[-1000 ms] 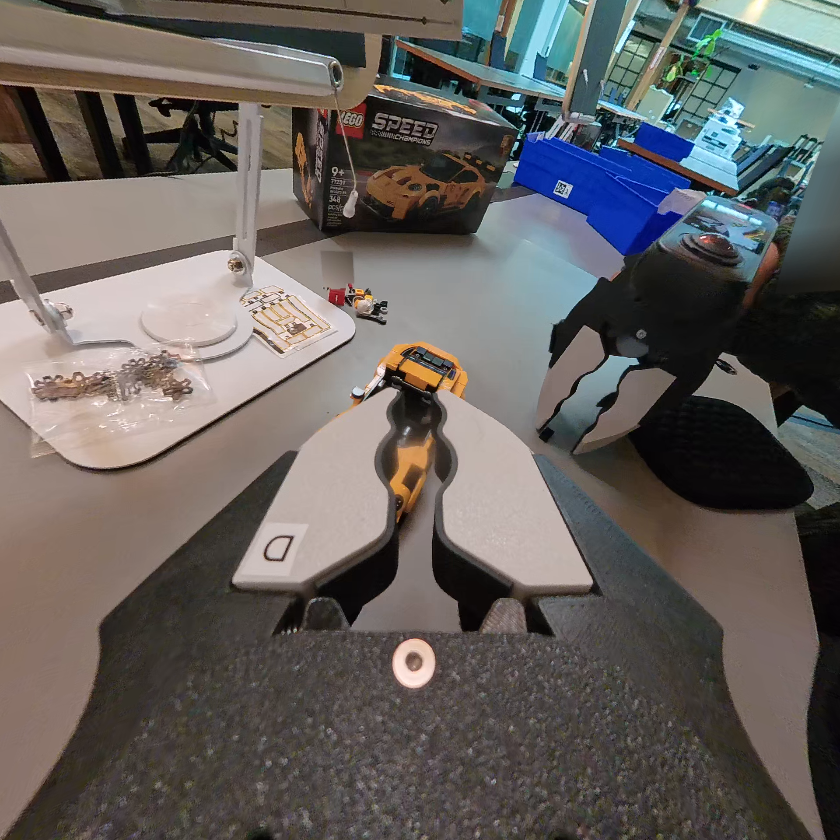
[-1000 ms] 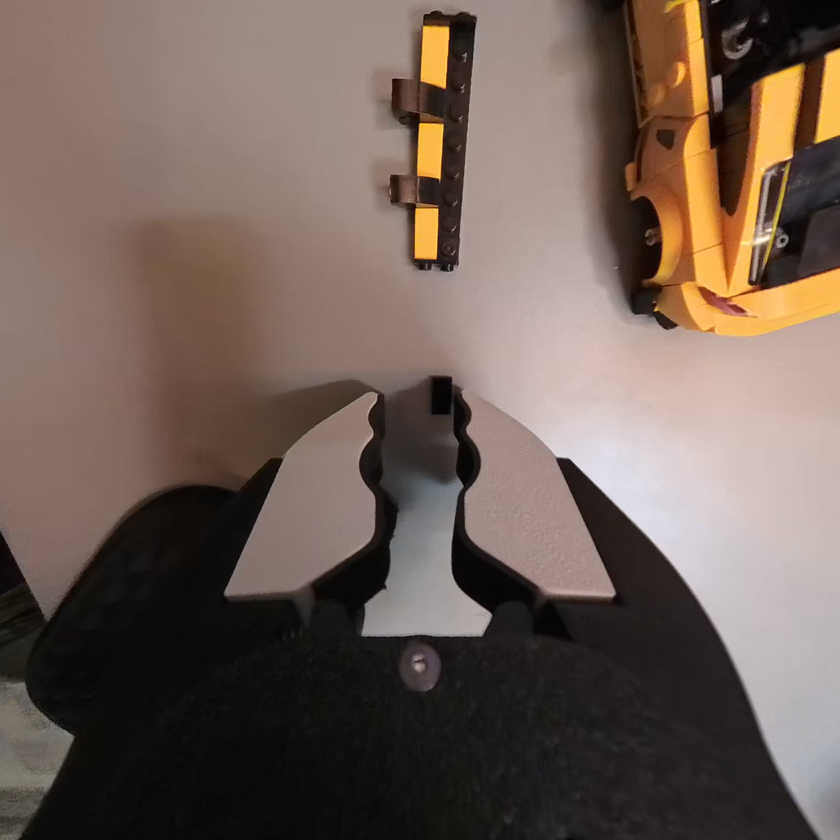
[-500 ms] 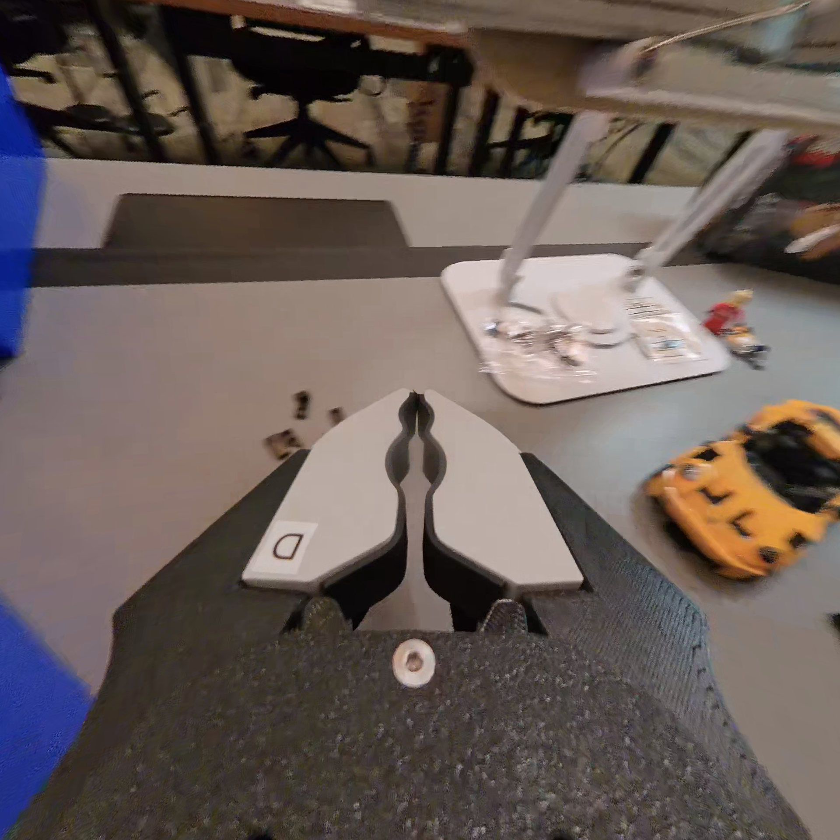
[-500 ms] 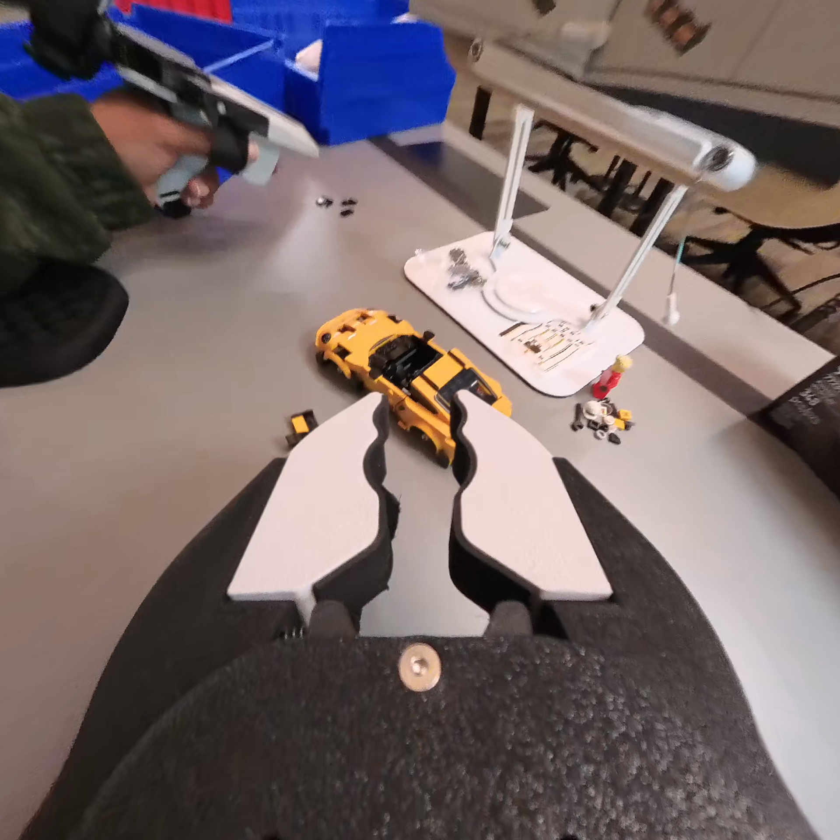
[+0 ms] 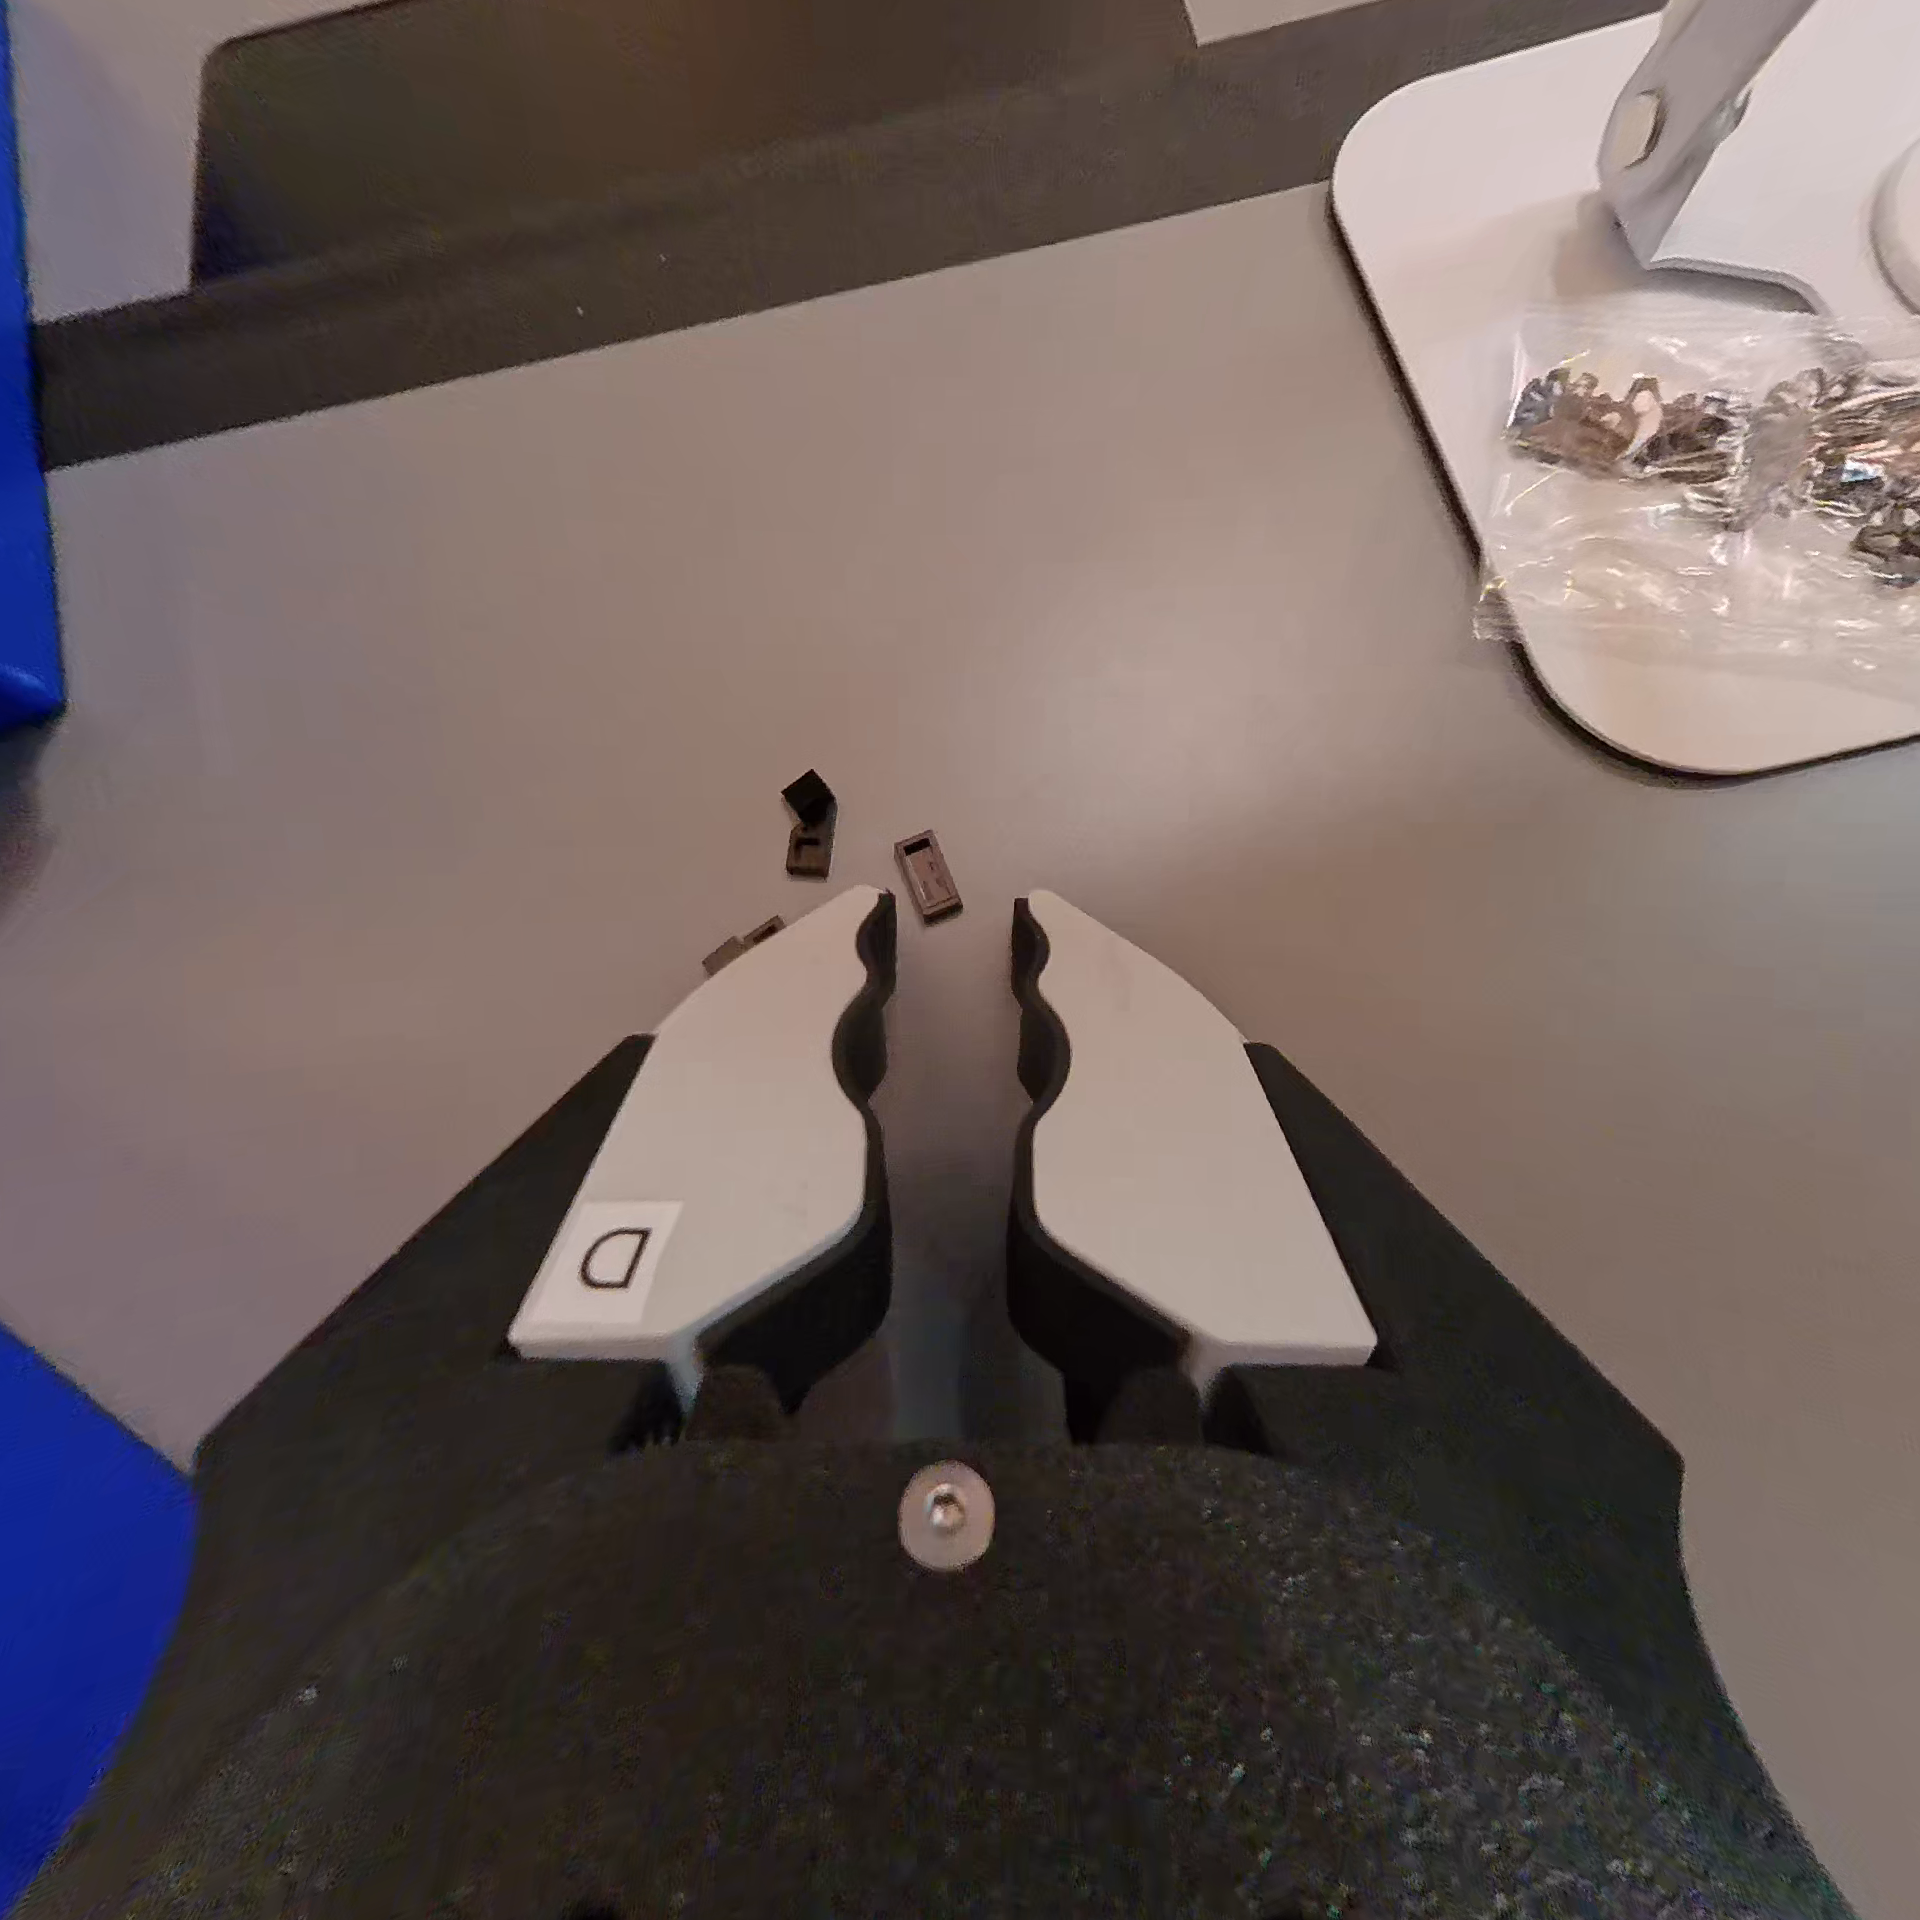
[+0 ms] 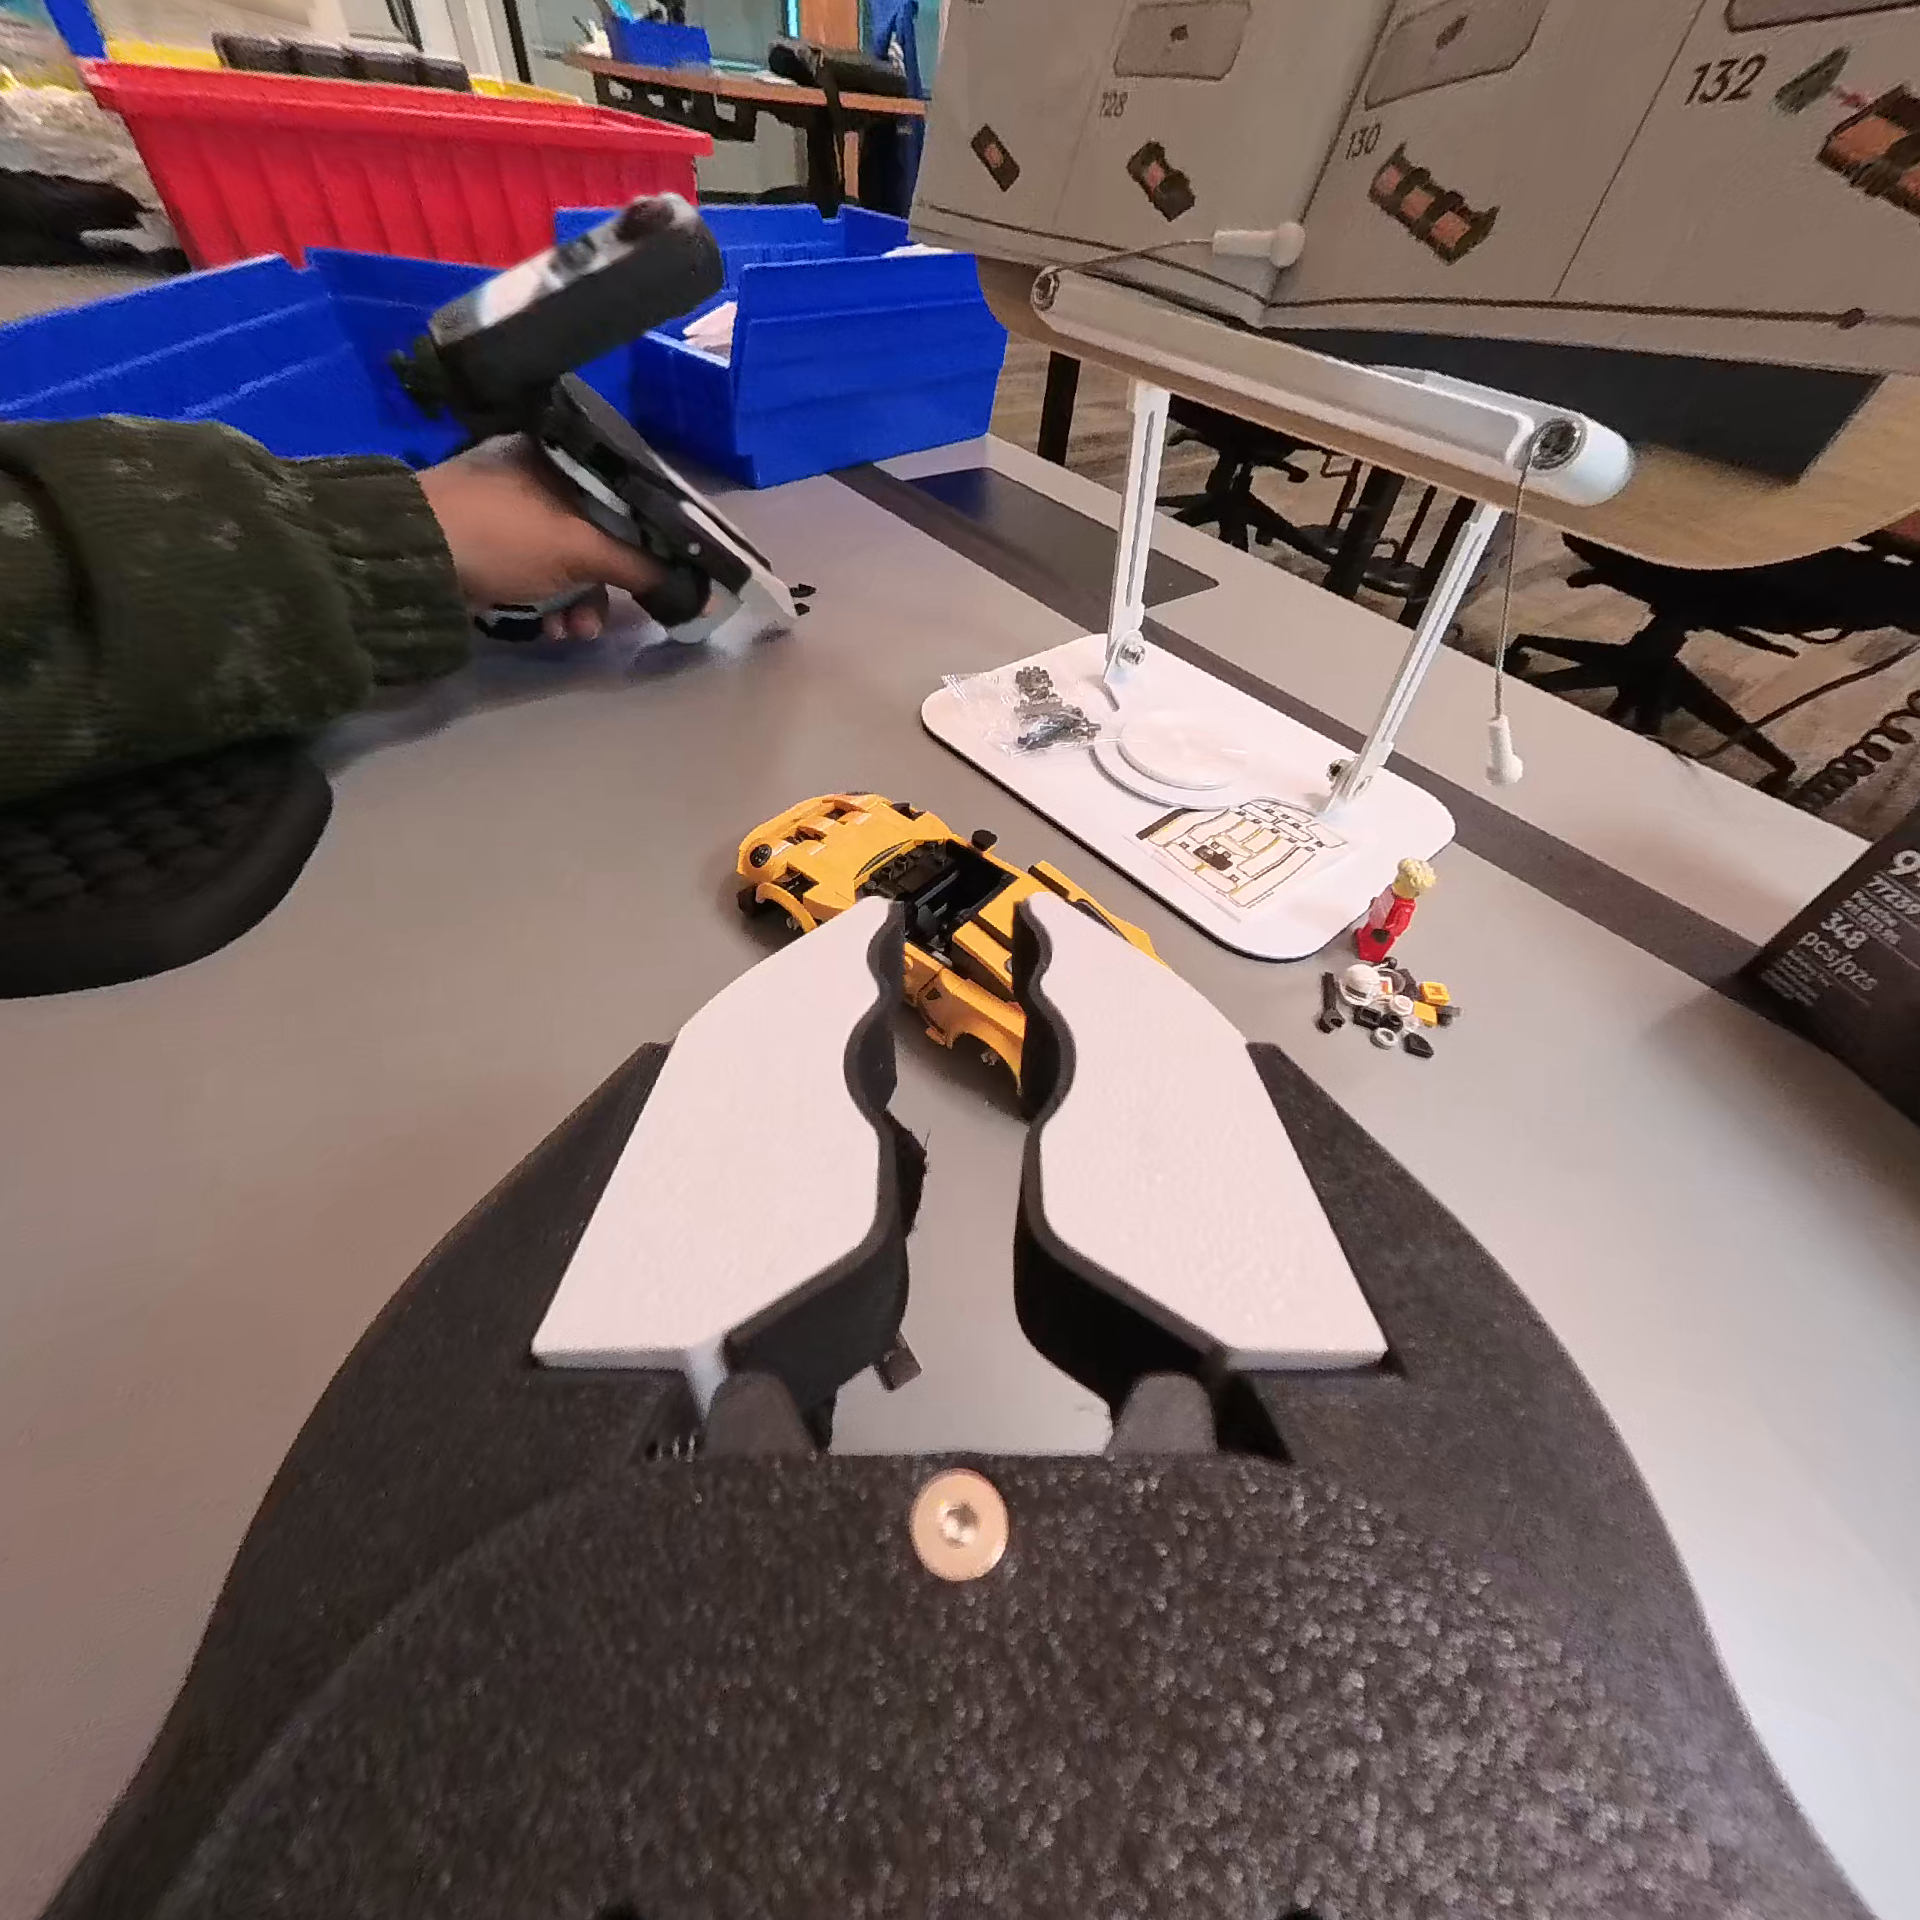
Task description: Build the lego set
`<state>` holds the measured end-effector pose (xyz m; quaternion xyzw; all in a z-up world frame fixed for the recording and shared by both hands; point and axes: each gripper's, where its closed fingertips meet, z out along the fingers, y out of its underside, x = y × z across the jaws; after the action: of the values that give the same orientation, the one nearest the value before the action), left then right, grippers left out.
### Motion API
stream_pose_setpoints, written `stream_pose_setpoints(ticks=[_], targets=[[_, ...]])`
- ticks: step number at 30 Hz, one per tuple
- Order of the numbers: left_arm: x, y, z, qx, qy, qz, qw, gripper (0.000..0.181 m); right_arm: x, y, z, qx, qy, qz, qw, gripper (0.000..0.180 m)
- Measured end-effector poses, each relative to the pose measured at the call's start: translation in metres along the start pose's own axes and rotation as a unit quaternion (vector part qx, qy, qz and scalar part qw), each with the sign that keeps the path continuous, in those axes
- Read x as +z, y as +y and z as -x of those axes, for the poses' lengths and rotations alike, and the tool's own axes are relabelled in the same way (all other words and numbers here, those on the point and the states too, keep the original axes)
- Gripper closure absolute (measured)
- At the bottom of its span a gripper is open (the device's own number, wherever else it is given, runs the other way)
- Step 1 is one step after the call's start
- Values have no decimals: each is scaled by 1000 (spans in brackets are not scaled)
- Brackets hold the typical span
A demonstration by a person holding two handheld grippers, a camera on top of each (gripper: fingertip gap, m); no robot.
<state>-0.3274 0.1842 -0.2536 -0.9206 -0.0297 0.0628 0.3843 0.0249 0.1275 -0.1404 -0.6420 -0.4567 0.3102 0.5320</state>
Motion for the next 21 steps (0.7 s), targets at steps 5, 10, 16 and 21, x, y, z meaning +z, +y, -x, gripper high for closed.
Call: stream_pose_setpoints(ticks=[5, 10, 16, 21], targets=[[7, -3, -1, -17, 8, 6, 1000, 167, 0, 2, 1, 0, -4, 0, 1000, 161], [7, -2, -2, -31, 16, 10, 999, 173, 1, 7, 2, 3, -10, 5, 1000, 161], [-36, -24, -72, -134, 260, -46, 955, 174, 5, 3, 12, -37, -23, 1, 999, 161], [-146, -61, -163, -227, 606, -116, 754, 174, 16, -25, 30, -74, -39, -24, 996, 159]])
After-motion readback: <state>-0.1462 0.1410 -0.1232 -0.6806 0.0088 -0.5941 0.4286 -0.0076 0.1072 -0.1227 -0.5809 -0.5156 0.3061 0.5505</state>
